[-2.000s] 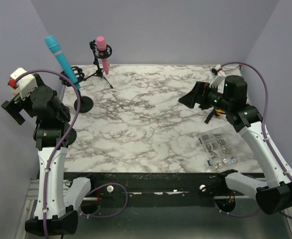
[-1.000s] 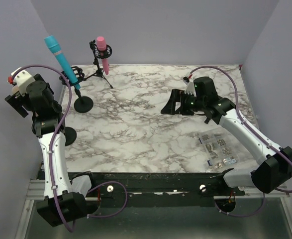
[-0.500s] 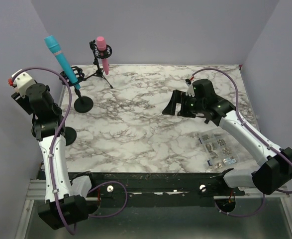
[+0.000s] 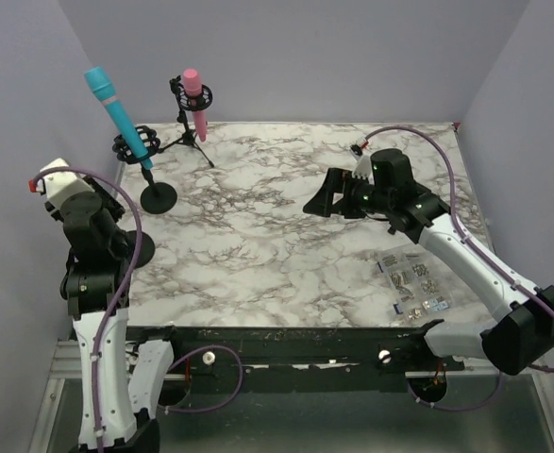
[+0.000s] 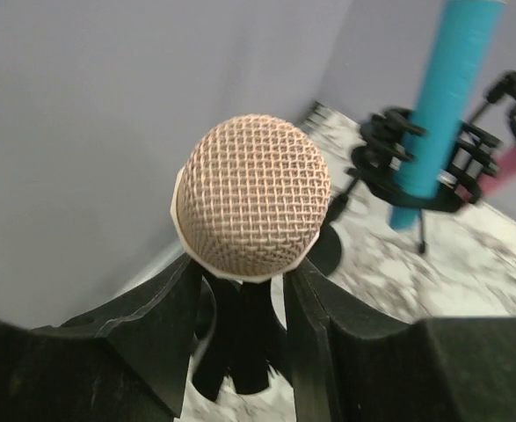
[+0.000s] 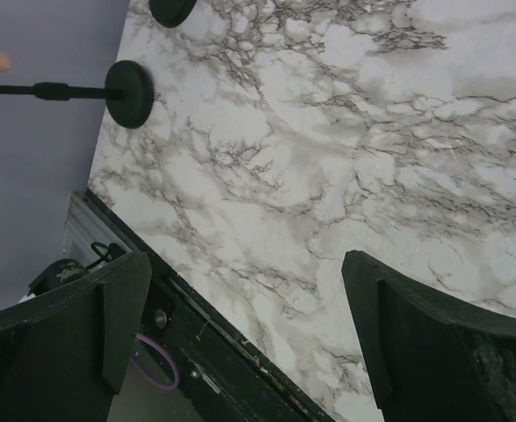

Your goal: Remove the microphone from the stand

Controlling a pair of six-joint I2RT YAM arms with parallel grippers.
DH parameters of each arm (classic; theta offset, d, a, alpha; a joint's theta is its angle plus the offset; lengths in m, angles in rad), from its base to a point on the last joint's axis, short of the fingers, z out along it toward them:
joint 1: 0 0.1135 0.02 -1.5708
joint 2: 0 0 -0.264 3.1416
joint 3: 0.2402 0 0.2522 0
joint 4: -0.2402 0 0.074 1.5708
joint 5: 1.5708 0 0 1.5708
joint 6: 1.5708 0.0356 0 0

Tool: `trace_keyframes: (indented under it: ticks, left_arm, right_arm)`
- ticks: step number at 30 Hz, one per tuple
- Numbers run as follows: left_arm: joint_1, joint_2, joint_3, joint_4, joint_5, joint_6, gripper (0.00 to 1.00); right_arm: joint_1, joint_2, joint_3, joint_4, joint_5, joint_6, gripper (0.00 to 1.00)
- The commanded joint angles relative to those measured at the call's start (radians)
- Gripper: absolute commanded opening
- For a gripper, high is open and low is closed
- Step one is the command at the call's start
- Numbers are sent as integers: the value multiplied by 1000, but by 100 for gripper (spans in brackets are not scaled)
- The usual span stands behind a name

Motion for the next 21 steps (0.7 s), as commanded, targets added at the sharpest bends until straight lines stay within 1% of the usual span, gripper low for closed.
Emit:
trace_keyframes:
  ticks: [1, 5, 8, 10, 14, 16, 18, 21]
  left_arm:
    - [-155, -39, 28, -228, 113, -135, 0]
    - [-293, -19, 141, -344, 167, -217, 0]
    - [-385, -21, 147, -351, 193, -280, 0]
    - [-467, -12, 143, -331, 214, -315, 0]
    - [-648, 33, 162, -317, 139, -350, 0]
    - [-724, 54, 161, -278, 116, -356, 0]
    - [-800, 94, 173, -239, 92, -350, 0]
    - [-917, 182, 248, -217, 37, -323, 0]
  right_arm:
    - [9, 73, 5, 96, -113, 1, 100]
    - [18, 121, 42, 146, -135, 7, 100]
    - [31, 143, 79, 145, -142, -2, 100]
    - [40, 141, 91, 142, -141, -6, 100]
    - [52, 101, 61, 138, -110, -5, 100]
    - [56, 74, 39, 145, -98, -15, 100]
    - [58, 42, 27, 126, -55, -27, 100]
    - [57, -14, 15, 89, 9, -44, 100]
